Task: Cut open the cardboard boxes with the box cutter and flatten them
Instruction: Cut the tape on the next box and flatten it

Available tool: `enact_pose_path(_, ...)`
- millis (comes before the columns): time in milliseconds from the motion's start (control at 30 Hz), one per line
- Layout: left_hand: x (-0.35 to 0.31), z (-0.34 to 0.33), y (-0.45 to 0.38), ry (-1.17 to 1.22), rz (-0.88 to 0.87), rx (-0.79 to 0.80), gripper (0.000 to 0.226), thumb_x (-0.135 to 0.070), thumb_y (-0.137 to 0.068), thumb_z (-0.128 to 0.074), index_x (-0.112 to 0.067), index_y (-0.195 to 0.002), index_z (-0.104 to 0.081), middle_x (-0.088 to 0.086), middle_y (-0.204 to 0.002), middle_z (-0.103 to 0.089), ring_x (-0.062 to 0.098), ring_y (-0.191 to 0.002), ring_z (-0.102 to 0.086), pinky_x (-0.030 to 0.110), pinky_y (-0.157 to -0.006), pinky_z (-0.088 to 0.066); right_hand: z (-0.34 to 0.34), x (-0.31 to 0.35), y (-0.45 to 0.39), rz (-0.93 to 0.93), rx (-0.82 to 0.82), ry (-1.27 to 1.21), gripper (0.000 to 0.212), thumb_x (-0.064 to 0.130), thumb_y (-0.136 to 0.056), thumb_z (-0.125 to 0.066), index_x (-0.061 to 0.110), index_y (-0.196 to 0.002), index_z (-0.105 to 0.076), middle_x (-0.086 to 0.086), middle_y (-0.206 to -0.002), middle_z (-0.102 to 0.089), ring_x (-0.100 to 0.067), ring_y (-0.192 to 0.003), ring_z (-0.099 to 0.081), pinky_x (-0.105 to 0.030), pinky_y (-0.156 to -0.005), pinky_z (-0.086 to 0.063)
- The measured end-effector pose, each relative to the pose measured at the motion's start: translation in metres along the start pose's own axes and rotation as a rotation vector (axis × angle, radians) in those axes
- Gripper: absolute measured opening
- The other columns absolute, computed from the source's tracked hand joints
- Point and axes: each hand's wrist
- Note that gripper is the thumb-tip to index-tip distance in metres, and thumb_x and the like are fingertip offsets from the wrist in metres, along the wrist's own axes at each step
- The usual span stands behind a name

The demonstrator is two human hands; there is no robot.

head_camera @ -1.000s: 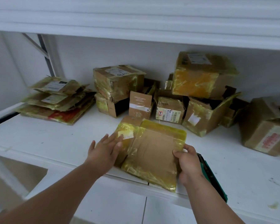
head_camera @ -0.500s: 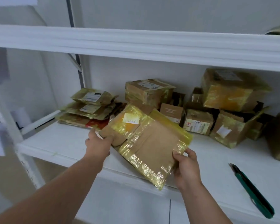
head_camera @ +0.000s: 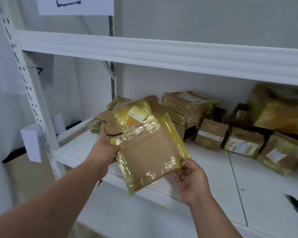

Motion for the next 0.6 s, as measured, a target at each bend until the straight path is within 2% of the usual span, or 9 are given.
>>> enact_pose_path(67, -0.005, 0.007, -0.009, -0.06, -0.034, -0.019, 0.083, 0.01, -0.085, -0.058, -0.048, -0.141, -0.04, 0.0, -0.109, -0.072, 0.023, -0.088, -0.069, 0.042, -0.078, -0.059, -0.005, 0.001, -0.009, -0.014, 0.026, 0.016, 0.014, 0.017, -0.095, -0.057, 0.013, -0.109, -0.058, -0.008, -0.082, -0.067, -0.02, -0.065, -0.06, -0.03, -0.058, -0.05)
enact_pose_path(100, -0.008, 0.009, -0.013, -0.087, -0.066, -0.032, 0.073, 0.006, -0.086, -0.06, -0.05, -0.131, -0.048, -0.005, -0.104, -0.073, 0.019, -0.089, -0.069, 0.039, -0.079, -0.059, -0.008, 0.001, -0.012, -0.016, 0.062, 0.042, 0.013, 0.016, -0.096, -0.056, 0.014, -0.109, -0.058, -0.008, -0.08, -0.068, -0.02, -0.063, -0.059, -0.03, -0.058, -0.05)
enact_pose_path(167, -0.016, 0.012, -0.023, -0.126, -0.106, -0.092, 0.051, -0.005, -0.089, -0.062, -0.049, -0.114, -0.056, -0.01, -0.093, -0.073, 0.013, -0.087, -0.068, 0.029, -0.074, -0.055, -0.016, 0.003, -0.02, -0.02, 0.159, 0.135, 0.015, 0.009, -0.098, -0.053, 0.013, -0.111, -0.058, -0.009, -0.077, -0.069, -0.02, -0.059, -0.058, -0.03, -0.057, -0.05)
enact_pose_path(233, -0.022, 0.016, -0.037, -0.117, -0.104, -0.185, 0.031, -0.014, -0.09, -0.064, -0.033, -0.115, -0.064, -0.007, -0.092, -0.072, 0.015, -0.087, -0.068, 0.027, -0.07, -0.052, -0.024, 0.004, -0.03, -0.013, 0.237, 0.236, 0.02, 0.004, -0.098, -0.052, 0.012, -0.115, -0.059, -0.01, -0.079, -0.07, -0.019, -0.059, -0.06, -0.031, -0.059, -0.05)
enact_pose_path(267, -0.024, 0.018, -0.044, -0.105, -0.094, -0.21, 0.029, -0.018, -0.09, -0.066, -0.025, -0.118, -0.065, -0.004, -0.094, -0.072, 0.016, -0.088, -0.068, 0.027, -0.071, -0.053, -0.028, 0.005, -0.037, 0.0, 0.256, 0.271, 0.022, 0.002, -0.097, -0.053, 0.012, -0.116, -0.058, -0.009, -0.08, -0.07, -0.018, -0.06, -0.06, -0.03, -0.06, -0.049)
enact_pose_path(333, -0.029, 0.019, -0.056, -0.099, -0.093, -0.245, 0.028, -0.023, -0.093, -0.065, -0.023, -0.121, -0.064, -0.002, -0.096, -0.071, 0.017, -0.089, -0.068, 0.03, -0.074, -0.054, -0.038, 0.006, -0.05, 0.048, 0.27, 0.311, 0.025, 0.0, -0.096, -0.055, 0.015, -0.117, -0.057, -0.008, -0.084, -0.07, -0.017, -0.064, -0.061, -0.03, -0.063, -0.049)
enact_pose_path(433, -0.037, 0.02, -0.069, -0.108, -0.086, -0.194, 0.024, -0.03, -0.096, -0.056, -0.038, -0.117, -0.065, -0.003, -0.097, -0.07, 0.021, -0.094, -0.067, 0.039, -0.085, -0.055, -0.051, 0.008, -0.071, 0.131, 0.253, 0.334, 0.028, -0.002, -0.095, -0.057, 0.019, -0.114, -0.054, -0.007, -0.098, -0.07, -0.018, -0.074, -0.062, -0.03, -0.065, -0.049)
enact_pose_path(533, -0.048, 0.018, -0.076, -0.22, -0.068, -0.069, 0.05, -0.013, -0.09, -0.056, -0.06, -0.108, -0.057, -0.002, -0.094, -0.068, 0.017, -0.093, -0.061, 0.034, -0.087, -0.047, -0.061, 0.012, -0.09, 0.162, 0.266, 0.305, 0.029, -0.006, -0.094, -0.055, 0.019, -0.108, -0.053, -0.005, -0.098, -0.068, -0.019, -0.079, -0.061, -0.03, -0.065, -0.047)
enact_pose_path(600, -0.054, 0.021, -0.082, -0.292, -0.045, -0.032, 0.068, -0.002, -0.086, -0.056, -0.059, -0.121, -0.049, 0.002, -0.093, -0.066, 0.017, -0.092, -0.059, 0.035, -0.091, -0.045, -0.066, 0.015, -0.099, 0.163, 0.278, 0.282, 0.029, -0.01, -0.092, -0.053, 0.018, -0.1, -0.054, -0.005, -0.09, -0.067, -0.021, -0.078, -0.061, -0.032, -0.065, -0.045)
Point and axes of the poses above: each hand's wrist, its own y-axis away from the middle knuckle, its own z-axis out of the back of the hand, x = y × z
